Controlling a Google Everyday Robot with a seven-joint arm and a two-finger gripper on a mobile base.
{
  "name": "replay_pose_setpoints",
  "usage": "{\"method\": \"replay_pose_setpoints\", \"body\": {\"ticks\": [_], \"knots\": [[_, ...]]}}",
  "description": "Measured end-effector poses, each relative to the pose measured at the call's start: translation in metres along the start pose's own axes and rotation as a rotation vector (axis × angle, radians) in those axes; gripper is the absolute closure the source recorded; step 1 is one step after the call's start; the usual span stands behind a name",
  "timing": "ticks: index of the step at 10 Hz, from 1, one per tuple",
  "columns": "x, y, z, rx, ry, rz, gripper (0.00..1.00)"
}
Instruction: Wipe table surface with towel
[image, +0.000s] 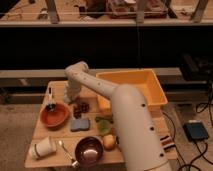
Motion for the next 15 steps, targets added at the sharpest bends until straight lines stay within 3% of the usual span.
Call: {"method": "replay_pose_setpoints", "body": {"ticks": [3,6,10,13,15], "knots": [[0.017,0.048,-0.024,-0.003,0.046,0.086,1.0],[0.044,0.055,-0.036,-0.021,0.099,0.119,1.0],[0.085,0.012,-0.02,-0.023,0.108,0.112,1.0],[0.072,-0.04,-0.007,-0.011,0.094,0.035,1.0],[0.057,-0.045,0.0,-0.012,0.066,-0.003,1.0]]}}
